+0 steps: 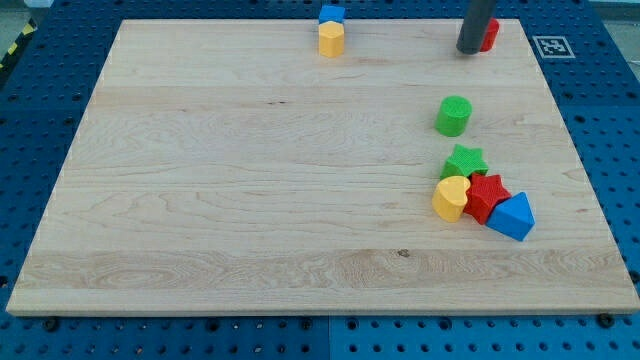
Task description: Push green circle closer to the red circle
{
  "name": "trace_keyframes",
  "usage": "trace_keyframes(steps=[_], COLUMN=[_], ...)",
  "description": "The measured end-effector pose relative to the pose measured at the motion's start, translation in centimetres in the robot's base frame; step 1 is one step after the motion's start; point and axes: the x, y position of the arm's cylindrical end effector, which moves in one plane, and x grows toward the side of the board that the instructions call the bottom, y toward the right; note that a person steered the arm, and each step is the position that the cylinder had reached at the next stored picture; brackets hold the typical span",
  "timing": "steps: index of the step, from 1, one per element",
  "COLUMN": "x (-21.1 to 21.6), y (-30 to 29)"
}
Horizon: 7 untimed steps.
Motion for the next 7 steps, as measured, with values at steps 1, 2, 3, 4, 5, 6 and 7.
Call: trace_keyframes(steps=[1, 2, 3, 4, 5, 6, 7], x=[4.8, 8.4, 13.7, 15.8, 15.8, 15.8, 14.7], y=[-2.8, -8.2, -11.4, -6.6, -4.5, -2.8, -0.6])
